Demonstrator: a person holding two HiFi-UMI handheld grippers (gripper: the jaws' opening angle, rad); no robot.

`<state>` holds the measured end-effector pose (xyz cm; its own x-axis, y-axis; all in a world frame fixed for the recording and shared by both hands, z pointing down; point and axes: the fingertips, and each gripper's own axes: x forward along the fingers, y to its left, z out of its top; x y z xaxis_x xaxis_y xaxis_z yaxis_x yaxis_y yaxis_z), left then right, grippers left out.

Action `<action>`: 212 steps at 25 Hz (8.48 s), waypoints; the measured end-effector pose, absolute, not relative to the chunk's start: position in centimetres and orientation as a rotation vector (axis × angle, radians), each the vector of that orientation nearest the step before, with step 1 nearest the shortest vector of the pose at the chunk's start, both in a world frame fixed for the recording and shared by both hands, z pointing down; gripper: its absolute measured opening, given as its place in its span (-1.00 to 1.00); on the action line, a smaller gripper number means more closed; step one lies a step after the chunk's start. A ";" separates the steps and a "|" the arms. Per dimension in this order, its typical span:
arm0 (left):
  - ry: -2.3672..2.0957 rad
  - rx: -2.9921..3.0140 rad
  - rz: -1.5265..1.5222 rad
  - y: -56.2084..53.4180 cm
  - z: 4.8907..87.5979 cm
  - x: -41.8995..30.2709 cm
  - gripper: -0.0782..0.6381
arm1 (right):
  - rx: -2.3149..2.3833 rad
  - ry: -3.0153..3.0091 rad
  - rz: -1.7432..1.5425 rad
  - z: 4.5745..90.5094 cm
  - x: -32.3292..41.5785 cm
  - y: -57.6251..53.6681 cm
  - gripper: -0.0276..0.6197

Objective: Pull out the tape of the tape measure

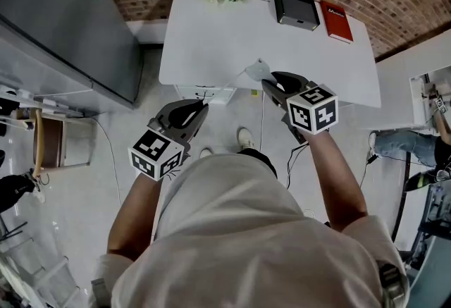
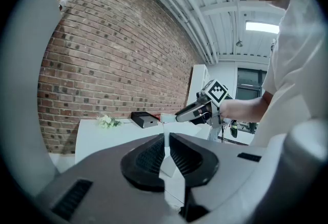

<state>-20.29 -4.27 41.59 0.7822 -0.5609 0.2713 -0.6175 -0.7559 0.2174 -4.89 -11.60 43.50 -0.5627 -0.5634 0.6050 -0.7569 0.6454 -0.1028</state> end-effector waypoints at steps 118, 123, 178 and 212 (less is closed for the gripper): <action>-1.035 2.487 0.478 -16.3 47.5 -16.9 -0.70 | 1.311 -2.237 0.552 49.6 14.4 -25.6 -0.50; -1.070 2.442 0.524 -19.2 49.4 -15.9 -0.70 | 1.309 -2.243 0.545 51.9 15.6 -28.0 -0.50; -1.250 2.014 1.095 -28.6 70.1 -11.9 -0.70 | 0.956 -2.205 0.380 71.1 16.6 -38.2 -0.49; -1.381 2.094 0.585 -16.2 59.3 -8.6 -0.66 | 1.031 -2.279 0.375 62.3 19.9 -25.0 -0.77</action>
<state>-8.58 -16.21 59.27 0.3747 -0.6819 0.6282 -0.9256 -0.3140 0.2112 19.94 -24.97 62.29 -0.5161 -0.5823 0.6281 -0.7530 0.6580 -0.0087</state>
